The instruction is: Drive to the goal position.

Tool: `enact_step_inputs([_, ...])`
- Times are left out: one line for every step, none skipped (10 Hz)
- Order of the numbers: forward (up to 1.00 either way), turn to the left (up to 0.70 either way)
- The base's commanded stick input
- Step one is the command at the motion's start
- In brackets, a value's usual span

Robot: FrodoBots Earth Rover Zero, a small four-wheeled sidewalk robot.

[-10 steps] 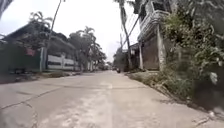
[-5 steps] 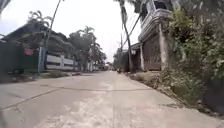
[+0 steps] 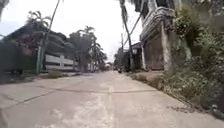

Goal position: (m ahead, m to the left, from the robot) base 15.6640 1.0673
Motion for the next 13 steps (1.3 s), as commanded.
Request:
enact_step_inputs([0.5, 0.01])
enact_step_inputs([0.5, 0.01])
enact_step_inputs([0.5, 0.01])
enact_step_inputs([0.5, 0.01])
enact_step_inputs([0.5, 0.01])
enact_step_inputs([0.5, 0.01])
enact_step_inputs([0.5, 0.01])
enact_step_inputs([0.5, 0.01])
enact_step_inputs([0.5, 0.01])
enact_step_inputs([0.5, -0.49])
enact_step_inputs([0.5, -0.32])
enact_step_inputs([0.5, 0.01])
enact_step_inputs([0.5, 0.01])
